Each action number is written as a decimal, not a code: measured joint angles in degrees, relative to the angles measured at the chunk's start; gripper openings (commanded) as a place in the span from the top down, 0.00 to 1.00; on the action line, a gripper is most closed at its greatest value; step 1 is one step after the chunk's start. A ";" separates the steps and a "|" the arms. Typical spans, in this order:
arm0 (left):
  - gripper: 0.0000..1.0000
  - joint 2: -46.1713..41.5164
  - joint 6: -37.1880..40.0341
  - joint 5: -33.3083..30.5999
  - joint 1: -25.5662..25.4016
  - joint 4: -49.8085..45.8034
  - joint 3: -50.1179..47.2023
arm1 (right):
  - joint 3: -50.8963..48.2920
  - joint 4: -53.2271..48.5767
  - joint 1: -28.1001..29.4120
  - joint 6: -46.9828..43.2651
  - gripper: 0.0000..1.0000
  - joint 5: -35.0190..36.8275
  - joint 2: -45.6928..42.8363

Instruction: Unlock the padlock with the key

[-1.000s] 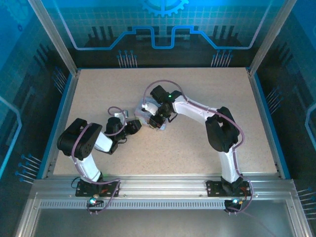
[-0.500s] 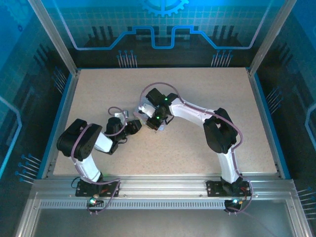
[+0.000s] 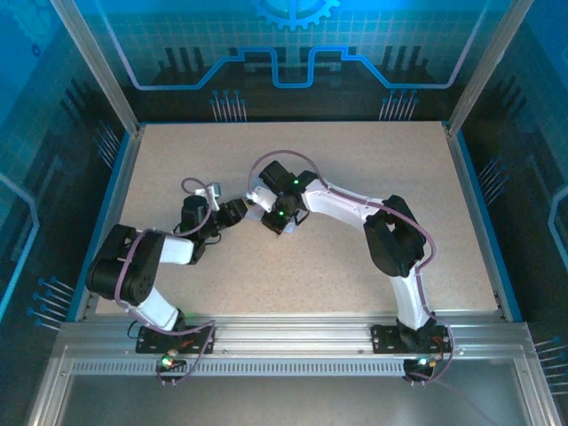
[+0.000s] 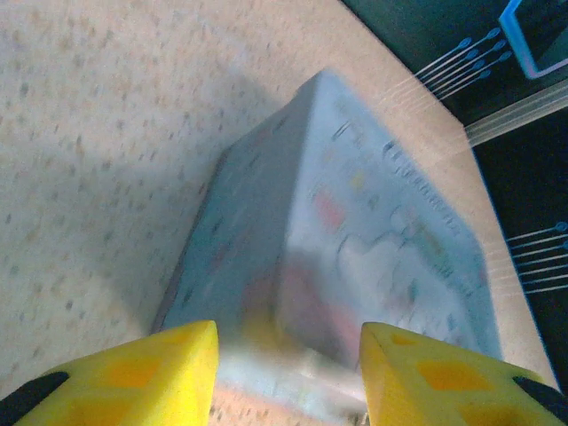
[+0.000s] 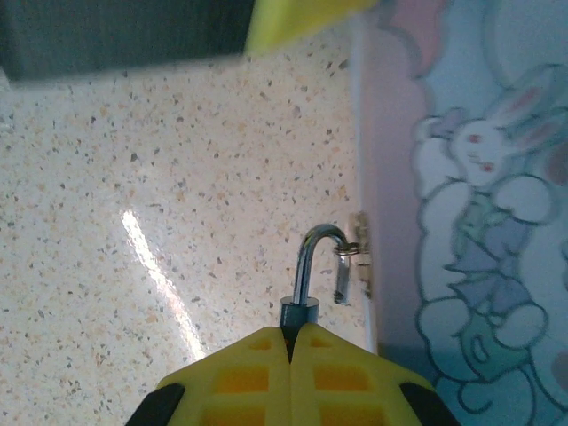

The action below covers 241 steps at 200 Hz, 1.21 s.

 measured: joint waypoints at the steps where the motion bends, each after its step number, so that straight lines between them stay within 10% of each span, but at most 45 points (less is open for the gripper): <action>1: 0.52 0.02 0.00 0.02 0.02 0.00 0.13 | 0.00 -0.02 0.00 -0.02 1.00 0.02 -0.04; 241: 0.54 14.60 -6.21 3.58 -0.26 18.51 2.29 | -2.32 3.74 3.76 3.28 1.00 4.70 0.35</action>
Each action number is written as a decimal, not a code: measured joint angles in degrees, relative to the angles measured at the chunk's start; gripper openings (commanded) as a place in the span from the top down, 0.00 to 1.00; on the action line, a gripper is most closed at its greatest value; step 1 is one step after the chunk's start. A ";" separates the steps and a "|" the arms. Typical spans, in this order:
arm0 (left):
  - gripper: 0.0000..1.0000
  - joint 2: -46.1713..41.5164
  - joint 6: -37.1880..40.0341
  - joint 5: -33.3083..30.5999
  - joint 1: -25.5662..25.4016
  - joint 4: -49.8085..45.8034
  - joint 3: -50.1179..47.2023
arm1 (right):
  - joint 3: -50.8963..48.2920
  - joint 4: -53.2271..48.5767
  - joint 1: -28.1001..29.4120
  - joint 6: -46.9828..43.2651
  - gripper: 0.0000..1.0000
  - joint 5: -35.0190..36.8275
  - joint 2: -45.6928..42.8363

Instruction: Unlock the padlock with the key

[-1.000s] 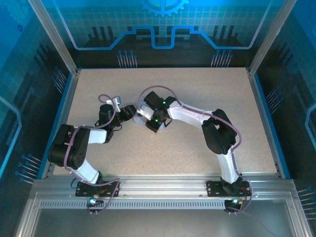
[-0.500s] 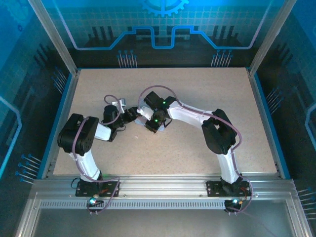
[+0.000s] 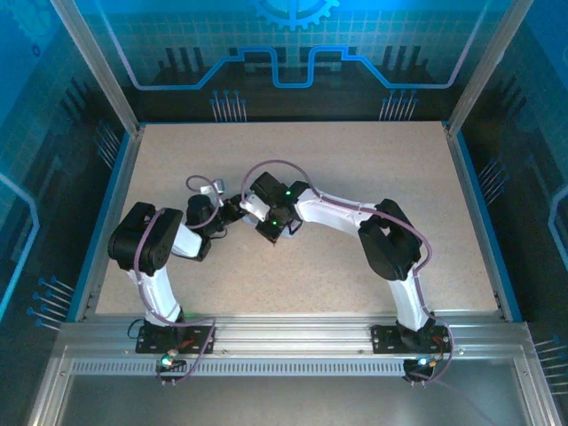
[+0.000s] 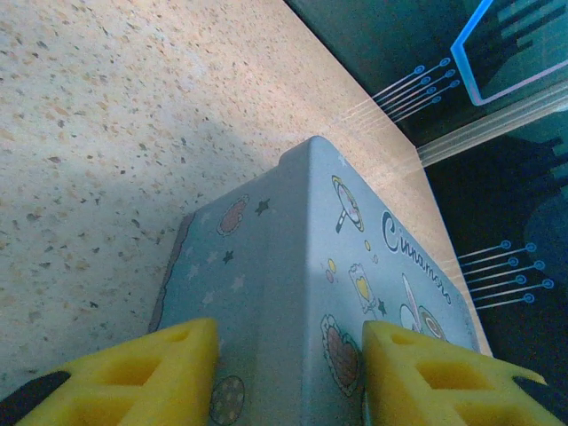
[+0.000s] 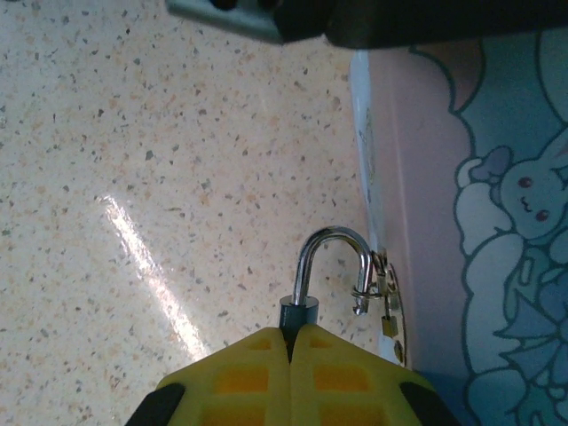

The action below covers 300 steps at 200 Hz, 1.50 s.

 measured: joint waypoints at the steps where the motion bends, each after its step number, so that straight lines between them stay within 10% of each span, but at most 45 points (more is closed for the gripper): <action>1: 0.54 0.00 0.00 0.00 0.00 0.00 0.00 | -0.09 0.13 0.02 -0.04 1.00 0.02 0.00; 120: 0.54 -2.67 0.04 -1.44 0.04 -4.35 0.00 | -10.78 14.56 -0.70 -9.88 1.00 -1.07 -3.41; 208: 0.54 -3.96 0.02 -0.68 0.61 -6.60 0.87 | 6.51 -5.95 -7.26 -19.21 1.00 -15.37 3.37; 300: 0.50 -4.68 0.50 -0.31 0.63 -9.38 0.87 | 9.44 -9.40 -4.61 -22.67 1.00 -6.58 5.77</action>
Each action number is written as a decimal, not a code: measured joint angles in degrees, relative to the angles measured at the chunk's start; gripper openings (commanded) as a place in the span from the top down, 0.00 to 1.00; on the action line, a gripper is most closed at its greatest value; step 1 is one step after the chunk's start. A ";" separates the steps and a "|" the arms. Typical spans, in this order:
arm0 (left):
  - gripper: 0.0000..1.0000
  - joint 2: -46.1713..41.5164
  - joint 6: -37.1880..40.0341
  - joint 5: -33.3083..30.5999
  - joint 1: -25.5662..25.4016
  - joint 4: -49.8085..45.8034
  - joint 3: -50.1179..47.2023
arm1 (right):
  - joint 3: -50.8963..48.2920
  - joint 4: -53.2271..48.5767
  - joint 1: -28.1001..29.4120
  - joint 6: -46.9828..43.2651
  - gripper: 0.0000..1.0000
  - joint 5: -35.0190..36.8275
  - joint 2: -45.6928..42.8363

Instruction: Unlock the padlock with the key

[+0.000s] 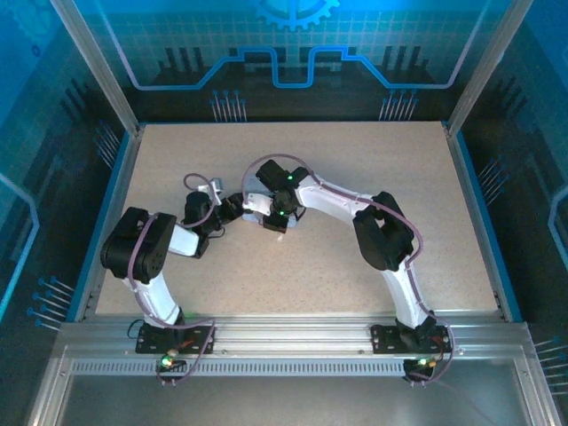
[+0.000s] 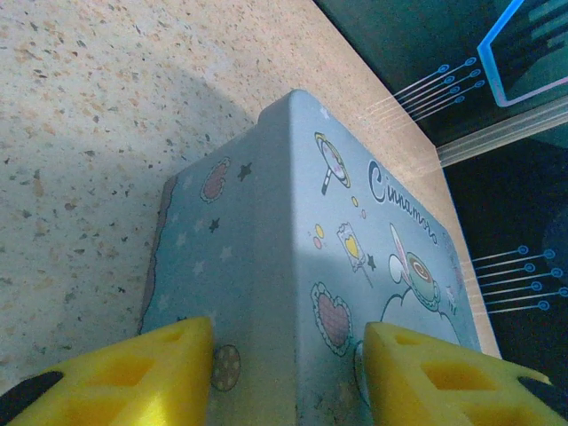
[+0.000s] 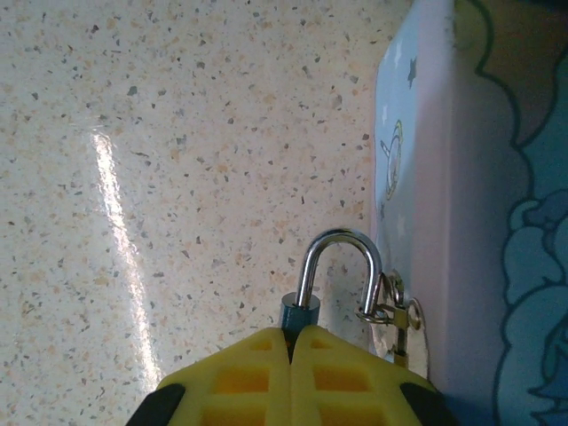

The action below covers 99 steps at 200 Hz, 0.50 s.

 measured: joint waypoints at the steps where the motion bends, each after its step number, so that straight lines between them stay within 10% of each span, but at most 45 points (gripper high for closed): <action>1: 0.50 -0.09 -0.04 0.02 0.00 -0.13 0.00 | 0.00 -0.04 0.00 0.00 1.00 -0.04 0.00; 99: 0.44 -9.20 -0.02 8.00 4.35 -5.66 -6.67 | -1.16 5.11 -2.19 1.53 1.00 -6.19 0.04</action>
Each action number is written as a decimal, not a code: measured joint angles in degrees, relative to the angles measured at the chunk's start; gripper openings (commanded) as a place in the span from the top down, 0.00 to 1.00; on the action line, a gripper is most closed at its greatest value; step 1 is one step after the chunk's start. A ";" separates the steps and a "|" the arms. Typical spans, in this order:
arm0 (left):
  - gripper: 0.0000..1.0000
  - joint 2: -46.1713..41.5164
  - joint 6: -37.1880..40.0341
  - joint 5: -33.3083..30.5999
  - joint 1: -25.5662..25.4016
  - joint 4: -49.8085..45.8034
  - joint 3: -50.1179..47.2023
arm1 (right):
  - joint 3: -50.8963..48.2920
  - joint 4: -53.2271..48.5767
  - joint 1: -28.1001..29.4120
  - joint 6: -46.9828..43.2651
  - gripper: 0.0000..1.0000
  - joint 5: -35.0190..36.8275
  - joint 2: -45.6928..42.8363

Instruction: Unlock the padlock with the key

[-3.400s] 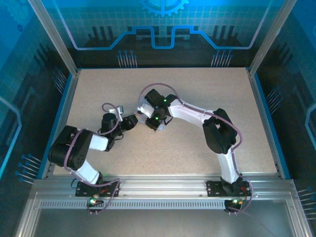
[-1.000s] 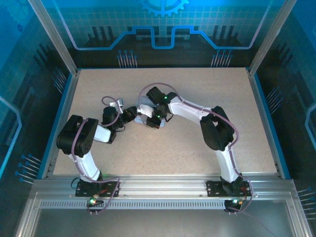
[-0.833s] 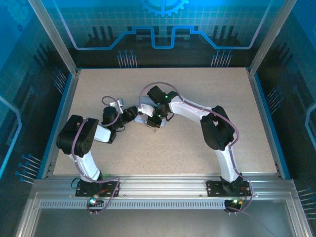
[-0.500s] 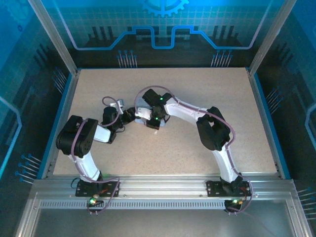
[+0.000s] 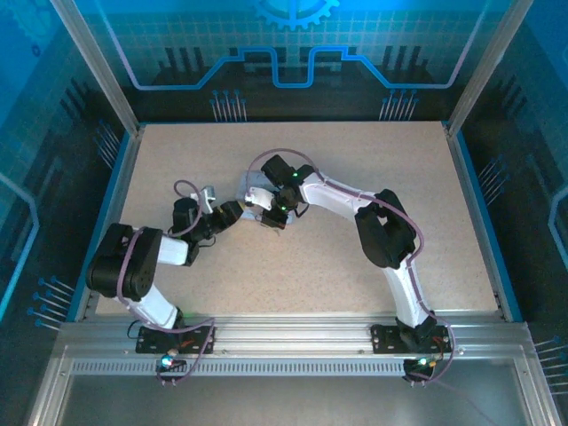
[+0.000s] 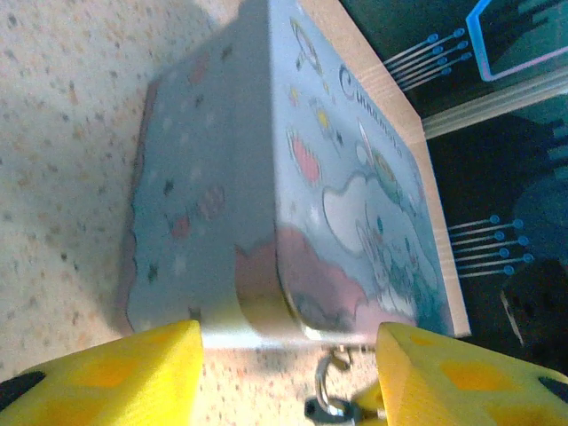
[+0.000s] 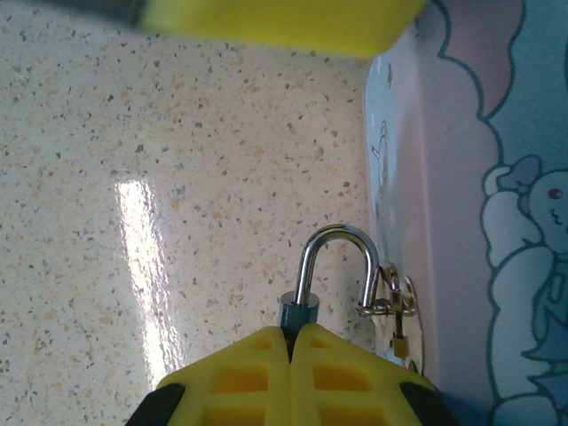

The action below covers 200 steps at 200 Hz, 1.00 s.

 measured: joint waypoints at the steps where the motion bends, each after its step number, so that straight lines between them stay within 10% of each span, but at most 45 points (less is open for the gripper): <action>1: 0.44 -0.04 0.00 0.04 0.00 0.00 -0.04 | 0.00 0.04 0.00 0.04 1.00 0.00 0.00; 66: 0.71 3.39 -5.20 3.04 -0.85 7.56 -3.06 | -0.96 1.66 0.00 1.16 1.00 -0.39 0.00; 200: 0.65 17.14 -13.97 1.66 -5.11 25.83 -3.98 | -1.03 2.29 0.00 2.23 1.00 -0.83 0.00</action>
